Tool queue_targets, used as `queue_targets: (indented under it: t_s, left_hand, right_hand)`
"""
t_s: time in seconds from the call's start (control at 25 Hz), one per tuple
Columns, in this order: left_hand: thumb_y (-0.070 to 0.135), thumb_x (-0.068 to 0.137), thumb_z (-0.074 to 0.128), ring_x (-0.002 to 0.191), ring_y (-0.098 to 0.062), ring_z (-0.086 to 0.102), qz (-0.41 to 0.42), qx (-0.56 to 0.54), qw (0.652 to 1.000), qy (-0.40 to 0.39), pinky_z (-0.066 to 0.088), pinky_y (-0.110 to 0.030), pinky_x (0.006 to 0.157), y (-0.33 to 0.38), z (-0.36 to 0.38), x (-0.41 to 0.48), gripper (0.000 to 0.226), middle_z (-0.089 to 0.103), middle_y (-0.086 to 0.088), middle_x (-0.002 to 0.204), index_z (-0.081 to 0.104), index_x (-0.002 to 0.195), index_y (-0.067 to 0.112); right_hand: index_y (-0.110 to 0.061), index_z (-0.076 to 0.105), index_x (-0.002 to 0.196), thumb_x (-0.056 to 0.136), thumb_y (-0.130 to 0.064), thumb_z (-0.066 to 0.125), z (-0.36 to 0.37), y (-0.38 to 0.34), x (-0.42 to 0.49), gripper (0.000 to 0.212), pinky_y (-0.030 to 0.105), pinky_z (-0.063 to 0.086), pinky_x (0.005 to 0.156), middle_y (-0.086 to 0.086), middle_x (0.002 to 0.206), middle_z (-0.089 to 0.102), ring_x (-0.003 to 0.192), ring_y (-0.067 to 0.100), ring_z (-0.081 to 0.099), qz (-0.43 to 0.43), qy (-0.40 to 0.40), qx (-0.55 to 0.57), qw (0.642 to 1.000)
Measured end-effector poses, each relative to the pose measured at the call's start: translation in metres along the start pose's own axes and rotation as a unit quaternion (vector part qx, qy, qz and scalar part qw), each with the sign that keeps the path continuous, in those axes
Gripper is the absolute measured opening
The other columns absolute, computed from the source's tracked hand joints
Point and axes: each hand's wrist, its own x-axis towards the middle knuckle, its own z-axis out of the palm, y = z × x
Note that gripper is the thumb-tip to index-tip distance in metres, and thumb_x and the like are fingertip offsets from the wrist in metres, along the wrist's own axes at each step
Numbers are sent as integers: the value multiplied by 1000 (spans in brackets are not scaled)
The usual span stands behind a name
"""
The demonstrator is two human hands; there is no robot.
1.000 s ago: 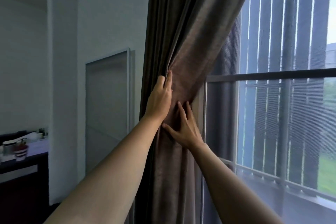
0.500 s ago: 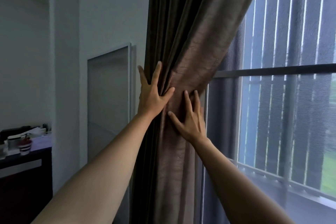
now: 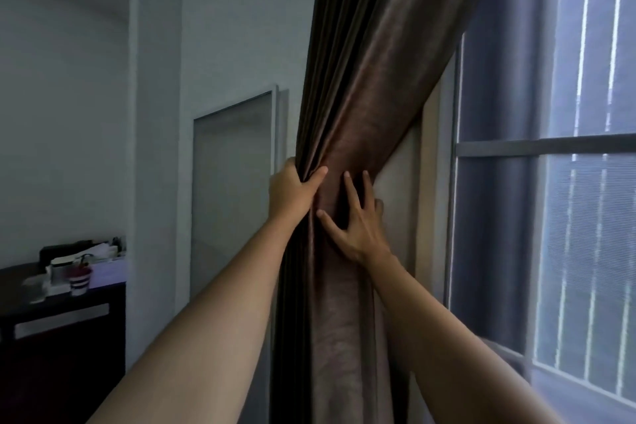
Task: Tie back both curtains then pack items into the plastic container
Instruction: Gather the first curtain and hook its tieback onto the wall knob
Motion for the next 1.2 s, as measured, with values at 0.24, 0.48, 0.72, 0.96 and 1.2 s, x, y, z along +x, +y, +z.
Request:
queue_targets:
  t_s: [0.24,0.48,0.72,0.96,1.2]
  left_hand:
    - [35,91,56,81,-28,62,4,98,995,2,44,-29,67,-33,2,10,29,59,-9,82,53,86,7]
    - [32,88,61,85,-10,56,68,42,996,-43,37,-7,64,-34,6,-3,35,67,-10,104,57,110,5]
    - [36,82,68,105,-5,54,78,-3,995,-58,38,0,79,-14,2,-37,68,60,-2,127,37,138,15]
    - [48,77,68,146,-22,13,85,74,993,-28,13,-37,118,30,3,-97,106,11,-10,158,3,150,7]
    - [45,95,40,145,-32,13,275,100,956,32,15,-49,114,149,23,-196,73,15,-21,155,14,147,0]
  right_hand:
    - [-39,0,148,79,-69,50,18,3,21,90,45,29,109,0,159,-10,138,35,18,13,-46,-38,998]
    - [-37,-3,148,81,-66,50,4,15,-1,90,47,21,112,1,158,-15,141,38,9,19,-48,-36,998]
    - [-30,1,150,82,-61,54,-40,19,-35,91,47,33,109,9,159,-8,140,40,20,-2,-82,-82,993]
    - [-27,8,150,84,-51,59,-121,10,-96,87,42,21,117,14,159,-6,145,34,8,11,-110,-73,991]
    - [-24,15,150,91,-47,49,-259,-2,-203,71,48,28,111,10,159,2,140,36,24,52,48,-132,989]
